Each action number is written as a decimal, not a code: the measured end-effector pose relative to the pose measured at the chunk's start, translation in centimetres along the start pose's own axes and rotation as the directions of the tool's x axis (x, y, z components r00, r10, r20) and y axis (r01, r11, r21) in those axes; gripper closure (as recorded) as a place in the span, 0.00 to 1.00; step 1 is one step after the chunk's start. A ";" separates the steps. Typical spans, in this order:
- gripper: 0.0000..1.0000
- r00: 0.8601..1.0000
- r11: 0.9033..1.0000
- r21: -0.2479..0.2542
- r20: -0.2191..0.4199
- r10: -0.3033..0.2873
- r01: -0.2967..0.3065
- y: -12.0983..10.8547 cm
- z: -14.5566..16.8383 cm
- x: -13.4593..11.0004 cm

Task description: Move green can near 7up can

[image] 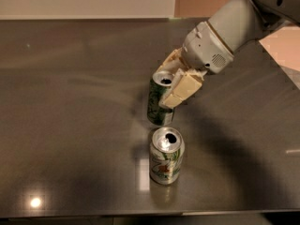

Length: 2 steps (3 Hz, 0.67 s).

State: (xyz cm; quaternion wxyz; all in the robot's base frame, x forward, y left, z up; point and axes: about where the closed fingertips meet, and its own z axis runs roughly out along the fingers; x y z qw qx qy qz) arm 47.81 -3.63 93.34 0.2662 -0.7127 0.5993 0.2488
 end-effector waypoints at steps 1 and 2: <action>1.00 0.999 0.999 -0.017 -0.010 -0.042 0.042 2.2 -0.5 1.5; 1.00 0.997 0.996 -0.042 -0.016 -0.076 0.075 4.1 -0.9 3.0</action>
Offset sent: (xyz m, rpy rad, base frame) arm -0.0573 -0.0568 -0.0293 -0.0326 -0.0208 0.1311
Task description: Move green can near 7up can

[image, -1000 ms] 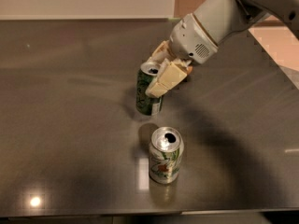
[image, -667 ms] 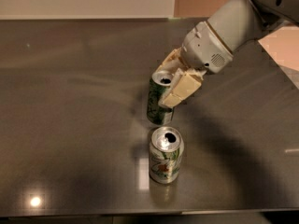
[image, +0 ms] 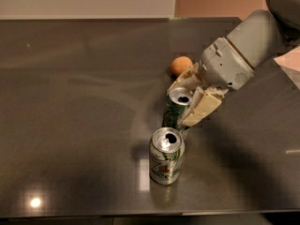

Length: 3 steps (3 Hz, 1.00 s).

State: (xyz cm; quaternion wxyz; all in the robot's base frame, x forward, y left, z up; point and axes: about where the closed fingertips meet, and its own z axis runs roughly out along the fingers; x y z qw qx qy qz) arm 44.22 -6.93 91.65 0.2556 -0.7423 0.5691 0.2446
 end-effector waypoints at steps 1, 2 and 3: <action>0.82 0.999 0.999 -0.016 -0.012 -0.030 0.030 1.5 -0.2 0.9; 0.58 0.998 0.998 -0.041 -0.014 -0.056 0.056 2.6 -0.1 1.5; 0.35 0.998 0.996 -0.056 -0.010 -0.068 0.067 3.2 0.0 1.9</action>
Offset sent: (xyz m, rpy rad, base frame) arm -0.0356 -0.0300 -0.0200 -0.0306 0.0038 0.1129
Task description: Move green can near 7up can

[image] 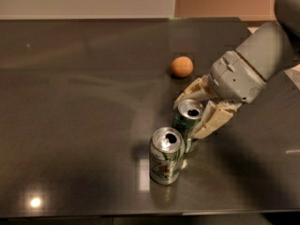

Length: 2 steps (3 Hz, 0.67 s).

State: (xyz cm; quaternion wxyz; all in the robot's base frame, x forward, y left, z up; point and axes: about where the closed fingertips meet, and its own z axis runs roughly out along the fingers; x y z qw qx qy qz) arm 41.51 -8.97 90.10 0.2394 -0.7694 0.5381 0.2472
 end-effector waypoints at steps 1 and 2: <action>0.12 1.000 1.000 -0.009 0.011 -0.005 0.005 0.3 0.3 0.0; 0.00 1.000 1.000 -0.002 0.009 -0.007 0.007 0.1 0.3 -0.1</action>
Offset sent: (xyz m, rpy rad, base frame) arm -0.0022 0.0006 -0.0020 0.0065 0.0055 0.0088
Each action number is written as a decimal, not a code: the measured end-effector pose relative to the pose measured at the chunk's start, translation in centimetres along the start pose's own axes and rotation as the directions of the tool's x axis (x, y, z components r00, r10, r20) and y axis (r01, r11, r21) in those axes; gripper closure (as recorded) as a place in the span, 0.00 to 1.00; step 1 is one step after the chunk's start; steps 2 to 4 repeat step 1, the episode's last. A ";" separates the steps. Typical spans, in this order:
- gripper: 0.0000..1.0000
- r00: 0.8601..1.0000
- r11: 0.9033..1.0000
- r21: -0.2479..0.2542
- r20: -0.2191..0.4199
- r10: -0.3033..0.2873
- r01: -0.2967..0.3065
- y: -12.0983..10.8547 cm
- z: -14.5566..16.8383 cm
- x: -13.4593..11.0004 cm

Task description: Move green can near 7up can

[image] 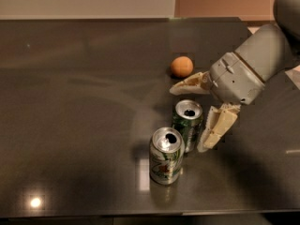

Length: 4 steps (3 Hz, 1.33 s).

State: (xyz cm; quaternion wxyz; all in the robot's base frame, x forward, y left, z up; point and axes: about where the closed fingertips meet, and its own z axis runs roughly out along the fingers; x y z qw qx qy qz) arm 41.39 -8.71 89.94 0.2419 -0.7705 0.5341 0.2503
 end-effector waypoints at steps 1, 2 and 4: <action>0.00 1.000 1.000 0.000 0.000 0.000 0.000 0.0 0.0 0.0; 0.00 1.000 1.000 0.000 0.000 0.000 0.000 0.0 0.0 0.0; 0.00 1.000 1.000 0.000 0.000 0.000 0.000 0.0 0.0 0.0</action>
Offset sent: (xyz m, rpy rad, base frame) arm 0.0000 0.0000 0.0000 0.0000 0.0000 0.0000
